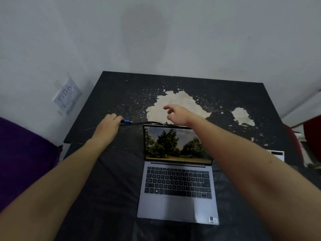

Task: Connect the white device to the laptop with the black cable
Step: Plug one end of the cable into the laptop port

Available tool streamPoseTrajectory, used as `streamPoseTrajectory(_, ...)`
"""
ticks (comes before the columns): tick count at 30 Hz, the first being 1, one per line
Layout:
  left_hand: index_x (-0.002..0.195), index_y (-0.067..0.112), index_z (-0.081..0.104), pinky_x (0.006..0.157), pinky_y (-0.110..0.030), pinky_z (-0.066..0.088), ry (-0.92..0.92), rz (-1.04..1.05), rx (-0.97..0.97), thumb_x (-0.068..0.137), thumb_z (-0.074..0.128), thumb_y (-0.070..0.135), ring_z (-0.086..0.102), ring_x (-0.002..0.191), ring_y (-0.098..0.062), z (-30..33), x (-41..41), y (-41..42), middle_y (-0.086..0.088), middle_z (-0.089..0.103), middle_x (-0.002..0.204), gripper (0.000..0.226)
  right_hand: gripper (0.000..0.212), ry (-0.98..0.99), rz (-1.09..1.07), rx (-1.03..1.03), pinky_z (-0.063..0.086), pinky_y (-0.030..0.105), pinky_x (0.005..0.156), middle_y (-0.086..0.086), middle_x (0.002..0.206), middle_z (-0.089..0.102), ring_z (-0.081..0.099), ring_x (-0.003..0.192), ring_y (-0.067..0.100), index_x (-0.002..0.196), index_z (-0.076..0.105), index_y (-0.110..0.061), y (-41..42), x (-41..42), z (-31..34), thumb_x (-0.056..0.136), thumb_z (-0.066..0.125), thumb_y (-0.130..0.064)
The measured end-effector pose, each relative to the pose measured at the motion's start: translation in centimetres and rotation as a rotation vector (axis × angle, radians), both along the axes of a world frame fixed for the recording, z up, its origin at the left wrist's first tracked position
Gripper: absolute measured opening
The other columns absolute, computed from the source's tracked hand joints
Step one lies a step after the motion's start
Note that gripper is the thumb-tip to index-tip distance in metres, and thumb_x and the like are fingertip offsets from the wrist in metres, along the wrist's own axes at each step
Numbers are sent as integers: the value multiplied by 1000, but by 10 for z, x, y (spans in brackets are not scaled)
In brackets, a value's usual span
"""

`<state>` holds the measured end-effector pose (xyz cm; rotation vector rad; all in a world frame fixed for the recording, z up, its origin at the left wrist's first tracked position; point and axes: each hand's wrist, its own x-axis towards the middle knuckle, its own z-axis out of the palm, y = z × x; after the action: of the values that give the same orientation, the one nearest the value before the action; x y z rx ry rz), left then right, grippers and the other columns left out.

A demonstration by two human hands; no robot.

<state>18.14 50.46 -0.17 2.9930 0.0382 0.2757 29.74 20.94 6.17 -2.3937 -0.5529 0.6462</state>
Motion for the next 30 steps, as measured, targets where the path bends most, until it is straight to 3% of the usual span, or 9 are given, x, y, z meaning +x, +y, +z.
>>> streamPoseTrajectory(3, 100, 5, 68, 58, -43, 44, 21, -57, 131, 79, 72, -2, 52, 74, -35, 5, -43, 0, -14, 58, 84, 22, 48, -154, -15, 75, 38, 38, 105, 10, 131, 54, 44, 125, 25, 141, 49, -19, -4, -38, 4, 93, 47, -11)
streamPoseTrajectory(7, 94, 15, 65, 63, -38, 41, 10, -69, 104, 87, 72, 36, 52, 76, -28, 3, -99, -19, -6, 57, 84, 23, 44, -275, -24, 167, 34, 37, 108, 3, 127, 50, 37, 126, 19, 136, 51, -20, -13, -93, -4, 93, 47, -9)
streamPoseTrajectory(9, 92, 16, 65, 66, -39, 42, 24, -86, 89, 89, 67, 42, 52, 79, -27, 0, -122, -31, -5, 57, 86, 26, 43, -314, -2, 160, 34, 39, 109, 5, 127, 50, 37, 126, 22, 134, 52, -18, -19, -119, -14, 93, 47, -10)
streamPoseTrajectory(14, 90, 10, 69, 70, -38, 44, 111, -213, 5, 92, 66, 31, 56, 85, -29, -16, -163, -63, -7, 60, 88, 22, 44, -253, 1, 77, 33, 40, 110, 4, 128, 49, 36, 125, 22, 136, 52, -20, -44, -190, -61, 92, 50, -14)
streamPoseTrajectory(23, 125, 14, 67, 82, -37, 45, 250, -224, -171, 94, 65, 28, 59, 93, -24, -61, -200, -100, -6, 65, 101, 34, 48, -114, -45, -84, 34, 40, 109, 6, 130, 50, 38, 122, 25, 138, 52, -18, -105, -270, -140, 90, 51, -12)
streamPoseTrajectory(26, 116, 17, 63, 79, -38, 49, 260, -163, -373, 96, 62, 23, 62, 89, -23, -72, -204, -109, -2, 66, 102, 21, 49, -108, -76, -108, 33, 37, 109, 5, 129, 49, 38, 121, 24, 137, 51, -18, -119, -281, -153, 89, 52, -13)
streamPoseTrajectory(30, 110, 18, 62, 76, -35, 49, 317, -145, -441, 101, 52, 25, 58, 87, -15, -84, -200, -115, 3, 60, 98, 15, 52, -158, -150, -142, 34, 37, 109, 8, 132, 48, 39, 122, 25, 140, 48, -15, -131, -289, -165, 88, 54, -13)
